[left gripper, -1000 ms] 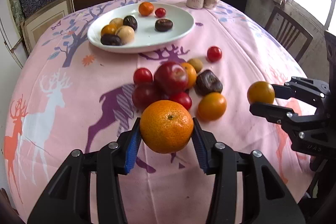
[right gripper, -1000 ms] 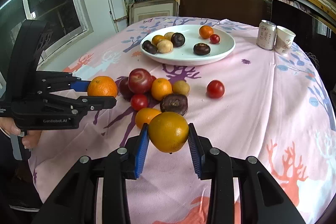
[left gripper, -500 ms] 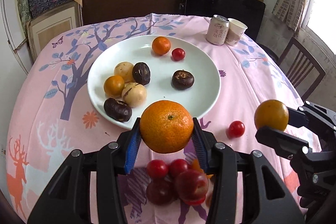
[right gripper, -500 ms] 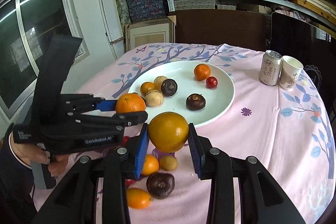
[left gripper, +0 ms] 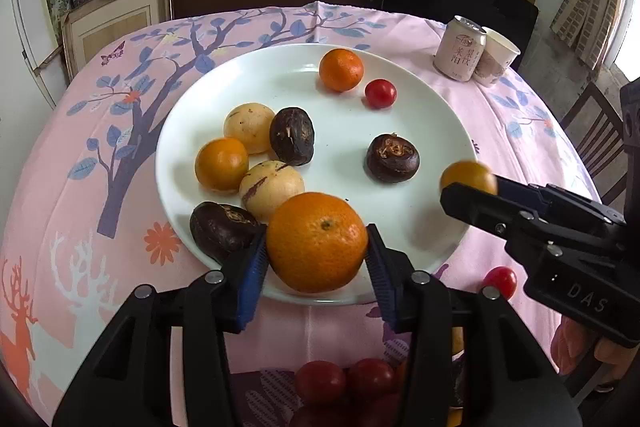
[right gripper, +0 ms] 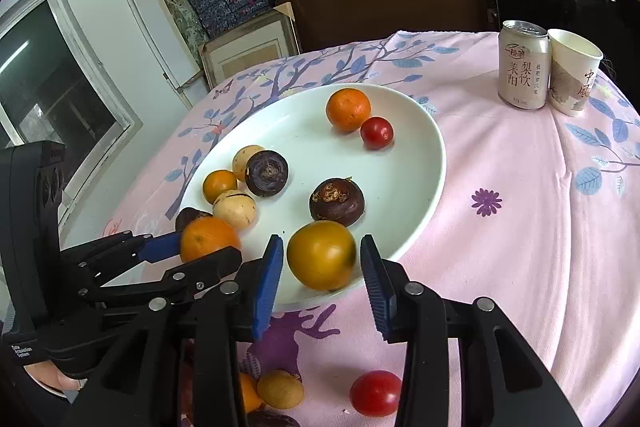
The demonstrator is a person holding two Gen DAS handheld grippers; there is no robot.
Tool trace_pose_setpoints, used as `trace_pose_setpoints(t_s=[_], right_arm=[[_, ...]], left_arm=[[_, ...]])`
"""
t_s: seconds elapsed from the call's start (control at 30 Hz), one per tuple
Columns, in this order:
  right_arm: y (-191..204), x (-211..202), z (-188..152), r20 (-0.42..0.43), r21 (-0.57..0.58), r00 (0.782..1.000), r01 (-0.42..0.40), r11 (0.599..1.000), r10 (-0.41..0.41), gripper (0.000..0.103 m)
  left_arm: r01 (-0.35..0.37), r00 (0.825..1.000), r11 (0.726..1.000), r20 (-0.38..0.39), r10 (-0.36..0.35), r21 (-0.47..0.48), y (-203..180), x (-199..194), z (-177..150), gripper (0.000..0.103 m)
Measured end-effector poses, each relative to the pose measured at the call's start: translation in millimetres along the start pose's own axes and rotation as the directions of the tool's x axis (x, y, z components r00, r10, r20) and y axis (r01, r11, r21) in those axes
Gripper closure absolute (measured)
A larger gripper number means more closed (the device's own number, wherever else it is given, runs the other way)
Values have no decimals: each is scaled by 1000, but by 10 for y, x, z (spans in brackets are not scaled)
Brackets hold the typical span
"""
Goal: Organize fruits
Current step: 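Carry both citrus fruits over the white plate and open both grippers to release them, then grasp an orange with the right gripper while the left grasps a red plum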
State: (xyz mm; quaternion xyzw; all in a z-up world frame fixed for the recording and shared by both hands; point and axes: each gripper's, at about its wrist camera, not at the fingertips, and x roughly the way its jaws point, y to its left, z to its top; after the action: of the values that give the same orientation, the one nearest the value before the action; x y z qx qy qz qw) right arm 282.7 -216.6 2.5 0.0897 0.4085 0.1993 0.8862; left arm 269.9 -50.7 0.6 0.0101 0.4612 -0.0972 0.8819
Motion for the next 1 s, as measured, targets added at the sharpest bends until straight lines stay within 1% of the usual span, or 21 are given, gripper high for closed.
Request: trace_pose_setpoints(t_s=[0.03,0.07,0.13,0.17,0.27,0.43,0.6,0.67,0.7,0.77,0.9,1.0], right_arm=[[9,-18,-7,4,-7,1000,2,1000,-2,62],[13,-46,-18,7,-8,1000,-4,1000,4,62],[7,-117,-30,15,-7,1000,-7,1000,7,62],[11,-159,-43,19,-10,1000,-9,1000,10,62],[11,-279,-83,28,-13,999,-19,1000,19,62],[63,-475,-207,37,-31,999,-29,999,30,59],[84,-685,-417,37,-46,999,-20,999,22,53],[97,-751,-513,30,-56,999,-11,998,13,52],[109,-773,-566,22,-61,1000,-12,998,13,49],[163,-798,-695,-6,-82,1000,-16,996,16,46],[376,-801,-979,-73,-173,997,-16,985,3,46],[543,-751,-1163,-121,-215,993,-28,976,2,45]], left_arm=[[3,1000,1000,11,-3,-3,1,-19,-2,46],[-3,1000,1000,26,4,-6,-5,-47,-2,35],[-40,997,999,67,41,-12,-14,-120,0,27],[-46,996,999,81,47,-11,-18,-155,-2,27],[-29,996,1000,86,29,-8,-41,-242,-22,27],[-37,994,999,99,35,15,-103,-379,-85,26],[-44,993,998,109,40,34,-137,-516,-226,22],[-55,992,998,114,51,38,-126,-570,-300,17],[-57,992,998,115,52,39,-113,-597,-342,17],[-62,991,997,118,58,35,-71,-649,-430,14],[-61,991,998,124,60,9,41,-741,-609,13],[-64,992,998,111,64,2,104,-766,-718,12]])
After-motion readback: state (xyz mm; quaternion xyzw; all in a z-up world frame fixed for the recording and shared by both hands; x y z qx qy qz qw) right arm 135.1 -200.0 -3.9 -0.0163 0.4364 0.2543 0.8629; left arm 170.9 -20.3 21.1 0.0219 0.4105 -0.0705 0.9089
